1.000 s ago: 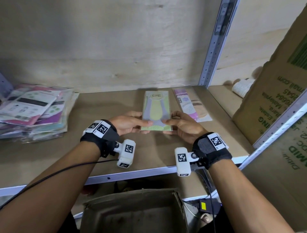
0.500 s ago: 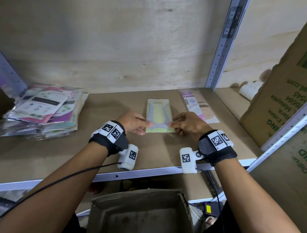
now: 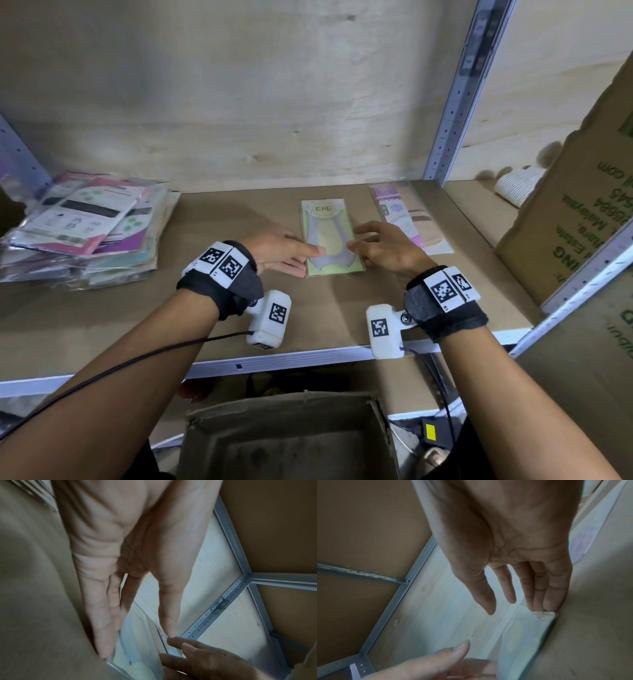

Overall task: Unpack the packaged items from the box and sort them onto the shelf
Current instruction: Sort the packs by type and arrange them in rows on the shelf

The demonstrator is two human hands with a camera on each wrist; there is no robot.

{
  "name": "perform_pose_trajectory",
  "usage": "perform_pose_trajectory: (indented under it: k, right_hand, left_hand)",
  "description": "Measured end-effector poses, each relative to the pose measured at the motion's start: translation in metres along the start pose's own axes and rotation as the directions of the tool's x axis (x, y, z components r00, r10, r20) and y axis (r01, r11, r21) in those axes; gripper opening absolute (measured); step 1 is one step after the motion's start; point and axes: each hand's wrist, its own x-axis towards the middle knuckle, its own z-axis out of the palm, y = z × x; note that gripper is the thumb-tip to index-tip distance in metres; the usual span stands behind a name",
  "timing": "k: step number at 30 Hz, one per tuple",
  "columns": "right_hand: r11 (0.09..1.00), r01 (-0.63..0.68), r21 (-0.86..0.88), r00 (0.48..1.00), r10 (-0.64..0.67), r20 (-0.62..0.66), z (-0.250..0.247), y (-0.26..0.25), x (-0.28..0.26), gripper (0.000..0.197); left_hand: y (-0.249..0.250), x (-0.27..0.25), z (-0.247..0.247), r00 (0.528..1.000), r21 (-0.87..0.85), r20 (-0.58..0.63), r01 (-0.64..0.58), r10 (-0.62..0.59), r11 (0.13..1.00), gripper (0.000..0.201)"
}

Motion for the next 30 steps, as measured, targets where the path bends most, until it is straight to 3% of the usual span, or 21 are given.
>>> perform_pose_trajectory:
  k: [17,30]
  right_hand:
    - [0.997,-0.005,-0.072,0.999,0.001,-0.051,-0.015,0.002,0.03,0.033]
    - [0.996,0.013,-0.085,0.997,-0.019,-0.069,-0.016,-0.003,0.027,0.036]
  left_hand:
    - [0.023,0.026,0.012,0.999,-0.084,0.021,-0.042,0.044,0.996,0.053]
    - [0.02,0.021,0.004,0.998,-0.085,0.01,-0.066,0.068,0.994,0.044]
